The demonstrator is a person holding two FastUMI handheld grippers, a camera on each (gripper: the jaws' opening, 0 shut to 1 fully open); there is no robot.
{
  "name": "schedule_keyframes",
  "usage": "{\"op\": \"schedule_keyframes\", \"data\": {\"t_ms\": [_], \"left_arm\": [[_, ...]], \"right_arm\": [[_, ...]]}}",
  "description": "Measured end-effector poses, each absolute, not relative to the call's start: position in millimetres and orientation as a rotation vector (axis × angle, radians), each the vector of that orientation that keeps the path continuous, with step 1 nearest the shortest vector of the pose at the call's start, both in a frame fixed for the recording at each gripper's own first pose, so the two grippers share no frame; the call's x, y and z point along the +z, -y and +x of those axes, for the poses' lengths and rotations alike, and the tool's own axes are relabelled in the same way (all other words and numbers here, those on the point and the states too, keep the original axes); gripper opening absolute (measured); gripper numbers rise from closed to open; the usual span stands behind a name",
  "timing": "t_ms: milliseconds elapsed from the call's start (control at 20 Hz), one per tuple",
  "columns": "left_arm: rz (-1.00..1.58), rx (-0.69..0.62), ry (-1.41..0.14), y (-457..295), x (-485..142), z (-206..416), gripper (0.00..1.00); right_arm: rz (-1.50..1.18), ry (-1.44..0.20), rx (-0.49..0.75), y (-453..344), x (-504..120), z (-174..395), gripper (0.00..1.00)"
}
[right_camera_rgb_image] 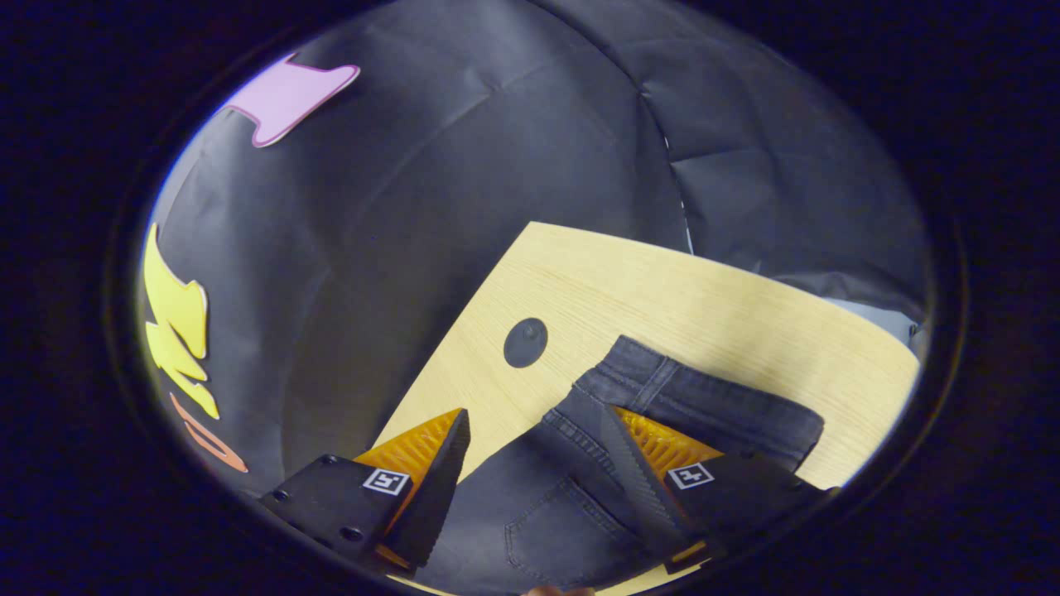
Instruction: Grasp the waist and the cuffs of the jeans and fold them to make the two legs overlap; first hold the waist and fold one-third of the jeans toward the cuffs, then hold the cuffs and fold the remaining one-third in the same direction to finish folding.
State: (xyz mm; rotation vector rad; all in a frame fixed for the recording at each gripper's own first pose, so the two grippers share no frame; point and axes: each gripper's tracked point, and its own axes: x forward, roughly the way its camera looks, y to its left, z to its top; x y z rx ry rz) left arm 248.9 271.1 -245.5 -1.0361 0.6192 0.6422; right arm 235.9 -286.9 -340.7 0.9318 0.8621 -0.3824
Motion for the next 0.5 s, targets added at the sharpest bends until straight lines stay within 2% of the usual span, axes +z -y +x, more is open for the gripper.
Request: {"op": "schedule_keyframes", "data": {"t_ms": [150, 200, 250, 500], "left_arm": [[-0.877, 0.545, -0.529, -263.8, -190.6, 242.8, 0.99], [-0.821, 0.492, -0.486, -256.8, -169.3, 244.1, 0.99], [-0.724, 0.408, -0.404, -241.1, -132.7, 245.8, 0.99], [-0.258, 0.256, -0.214, -189.1, -42.2, 222.2, 0.98]], "right_arm": [[0.883, -0.831, -0.376, 293.3, -316.0, 223.1, 0.97], [0.859, -0.820, -0.377, 297.1, -309.8, 217.3, 0.92], [0.833, -0.806, -0.378, 304.0, -296.0, 201.9, 0.97], [0.787, -0.763, -0.392, 316.0, -270.6, 144.3, 0.98]]}}
